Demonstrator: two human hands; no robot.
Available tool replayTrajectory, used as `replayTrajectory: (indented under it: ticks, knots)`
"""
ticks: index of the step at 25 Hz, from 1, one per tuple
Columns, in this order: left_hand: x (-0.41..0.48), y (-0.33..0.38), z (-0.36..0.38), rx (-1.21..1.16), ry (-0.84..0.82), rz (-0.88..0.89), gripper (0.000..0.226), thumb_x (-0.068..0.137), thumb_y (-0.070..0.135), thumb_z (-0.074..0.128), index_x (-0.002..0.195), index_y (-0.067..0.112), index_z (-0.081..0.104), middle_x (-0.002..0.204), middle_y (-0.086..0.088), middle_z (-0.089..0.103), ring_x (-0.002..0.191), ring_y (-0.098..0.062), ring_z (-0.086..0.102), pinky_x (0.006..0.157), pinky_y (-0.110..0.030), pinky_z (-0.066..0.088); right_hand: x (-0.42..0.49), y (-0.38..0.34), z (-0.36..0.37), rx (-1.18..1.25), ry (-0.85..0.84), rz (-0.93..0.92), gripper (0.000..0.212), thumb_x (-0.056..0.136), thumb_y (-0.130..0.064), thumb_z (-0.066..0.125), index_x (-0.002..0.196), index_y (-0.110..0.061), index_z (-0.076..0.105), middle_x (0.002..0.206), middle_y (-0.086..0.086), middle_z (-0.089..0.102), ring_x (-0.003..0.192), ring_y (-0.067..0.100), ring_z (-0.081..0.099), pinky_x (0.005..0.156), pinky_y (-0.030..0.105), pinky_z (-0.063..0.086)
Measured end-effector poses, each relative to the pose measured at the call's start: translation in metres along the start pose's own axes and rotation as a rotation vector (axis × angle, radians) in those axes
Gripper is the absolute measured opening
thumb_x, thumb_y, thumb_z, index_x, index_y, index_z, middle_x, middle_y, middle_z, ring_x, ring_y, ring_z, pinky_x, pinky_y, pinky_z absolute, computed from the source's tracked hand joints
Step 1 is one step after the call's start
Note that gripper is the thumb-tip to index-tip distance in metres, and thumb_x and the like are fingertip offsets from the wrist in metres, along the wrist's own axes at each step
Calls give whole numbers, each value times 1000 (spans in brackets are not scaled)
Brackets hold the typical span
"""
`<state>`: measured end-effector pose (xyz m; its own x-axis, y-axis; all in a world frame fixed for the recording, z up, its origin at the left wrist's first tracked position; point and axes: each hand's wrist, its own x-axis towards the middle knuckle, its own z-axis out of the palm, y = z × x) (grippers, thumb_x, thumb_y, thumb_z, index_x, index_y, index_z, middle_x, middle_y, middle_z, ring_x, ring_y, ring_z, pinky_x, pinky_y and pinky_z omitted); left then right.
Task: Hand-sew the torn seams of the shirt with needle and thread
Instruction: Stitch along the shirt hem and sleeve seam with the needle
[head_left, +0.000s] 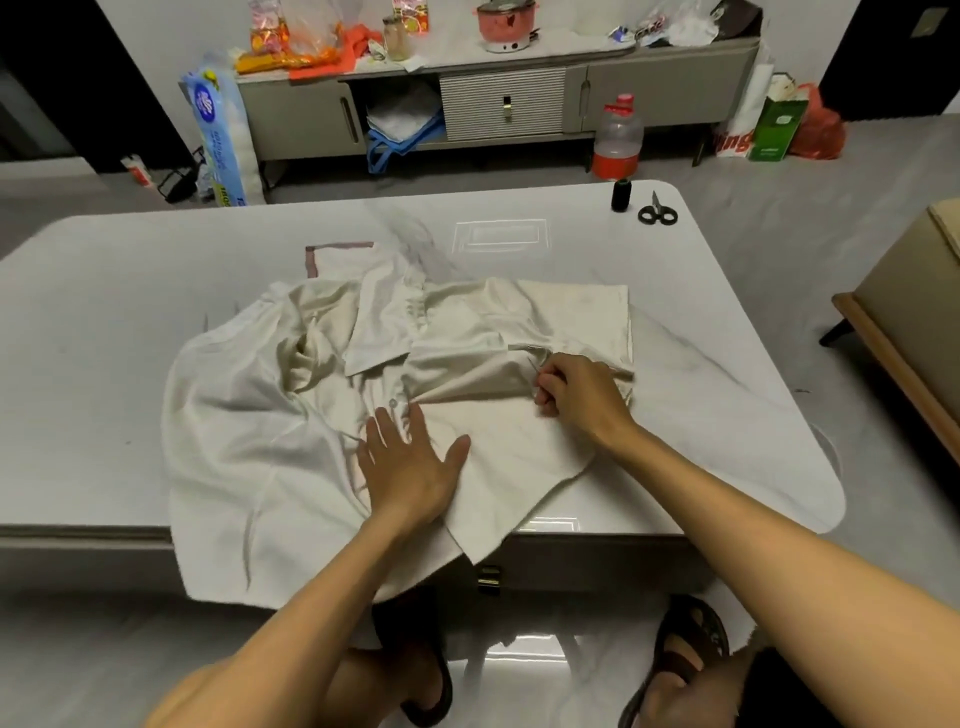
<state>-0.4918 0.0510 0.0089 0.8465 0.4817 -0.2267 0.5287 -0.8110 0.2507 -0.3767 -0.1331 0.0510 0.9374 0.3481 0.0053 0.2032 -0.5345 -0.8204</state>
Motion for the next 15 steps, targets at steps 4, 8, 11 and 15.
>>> replayTrajectory:
  ticks: [4,8,11,15]
  knots:
    - [-1,11,-16,97,218,157,68,92,67,43,148,29,34,152,-19,32,138,-41,31,112,-50,25,-9,-2,-46,11,126,52,23,92,-6,50,77,-10,66,65,-4,69,63,7,65,73,29,52]
    - [43,9,-41,204,92,357,94,77,87,42,156,45,14,166,-14,-5,152,-38,-4,119,-58,4,-4,-39,-92,171,293,-43,20,95,-7,50,84,-10,67,68,0,69,58,5,63,65,22,51]
    - [57,6,-39,260,-141,362,119,47,106,2,153,53,3,167,-7,-12,152,-40,-7,118,-64,2,2,-86,-120,332,331,-175,18,96,-4,50,90,-3,67,69,2,67,62,8,63,67,25,56]
    - [44,12,-26,315,-104,339,106,63,97,5,156,46,4,166,-10,3,151,-40,5,117,-60,14,-11,-132,-136,420,273,-333,17,99,-4,48,94,-1,65,72,6,66,63,12,61,66,27,56]
